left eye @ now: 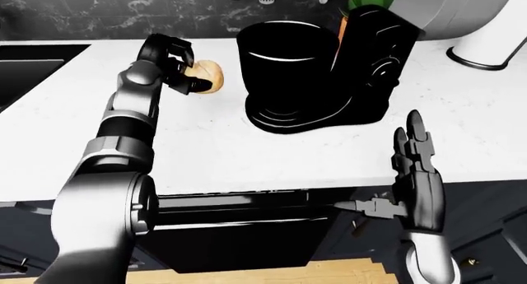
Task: Place the bread in the stand mixer bowl.
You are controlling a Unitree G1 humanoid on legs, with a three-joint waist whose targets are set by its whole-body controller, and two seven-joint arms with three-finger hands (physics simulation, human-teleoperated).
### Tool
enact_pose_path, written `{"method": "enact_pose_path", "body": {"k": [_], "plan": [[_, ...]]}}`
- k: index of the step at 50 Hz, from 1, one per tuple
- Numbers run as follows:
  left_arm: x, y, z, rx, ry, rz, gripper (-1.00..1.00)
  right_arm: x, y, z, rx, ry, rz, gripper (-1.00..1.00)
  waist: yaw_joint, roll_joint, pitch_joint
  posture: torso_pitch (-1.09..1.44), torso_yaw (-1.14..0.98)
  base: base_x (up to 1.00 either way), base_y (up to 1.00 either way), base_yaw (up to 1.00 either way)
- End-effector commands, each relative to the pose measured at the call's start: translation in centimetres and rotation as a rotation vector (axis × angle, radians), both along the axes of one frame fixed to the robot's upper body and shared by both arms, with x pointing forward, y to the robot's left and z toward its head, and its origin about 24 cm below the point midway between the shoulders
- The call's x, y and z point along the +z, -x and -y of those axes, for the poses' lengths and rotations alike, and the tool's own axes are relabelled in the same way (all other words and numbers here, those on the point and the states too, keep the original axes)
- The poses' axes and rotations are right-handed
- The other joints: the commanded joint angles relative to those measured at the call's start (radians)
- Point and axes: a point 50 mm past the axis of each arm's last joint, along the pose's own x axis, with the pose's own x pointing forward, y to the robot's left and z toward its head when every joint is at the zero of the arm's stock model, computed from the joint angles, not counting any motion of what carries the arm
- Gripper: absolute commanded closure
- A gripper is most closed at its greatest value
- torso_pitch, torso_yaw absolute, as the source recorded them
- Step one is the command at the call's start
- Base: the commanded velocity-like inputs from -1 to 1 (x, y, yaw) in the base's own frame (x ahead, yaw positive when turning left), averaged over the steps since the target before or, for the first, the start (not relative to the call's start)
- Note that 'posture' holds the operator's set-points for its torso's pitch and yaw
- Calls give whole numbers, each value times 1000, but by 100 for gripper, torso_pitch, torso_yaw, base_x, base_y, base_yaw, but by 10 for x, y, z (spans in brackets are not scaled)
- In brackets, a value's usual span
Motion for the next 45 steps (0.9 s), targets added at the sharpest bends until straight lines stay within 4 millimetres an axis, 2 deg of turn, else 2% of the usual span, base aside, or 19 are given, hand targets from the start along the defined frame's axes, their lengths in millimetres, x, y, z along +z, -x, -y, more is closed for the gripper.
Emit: {"method": "enact_pose_path", "body": {"k": [1, 27, 41, 45], "plan": [[38, 2, 1, -9, -5, 126, 100, 14, 3, -1, 3, 15, 79, -100, -1, 3, -26, 0, 0, 0, 0, 0], [88, 12, -17, 40, 19, 210, 100, 15, 6, 1, -9, 16, 89, -100, -2, 5, -18, 0, 0, 0, 0, 0], [101, 12, -5, 10, -7, 239, 100, 18, 9, 4, -11, 10, 100, -100, -1, 1, -16, 0, 0, 0, 0, 0], [113, 14, 1, 3, -15, 250, 100, 18, 9, 4, -10, 11, 102, -100, -1, 0, -15, 0, 0, 0, 0, 0]]}}
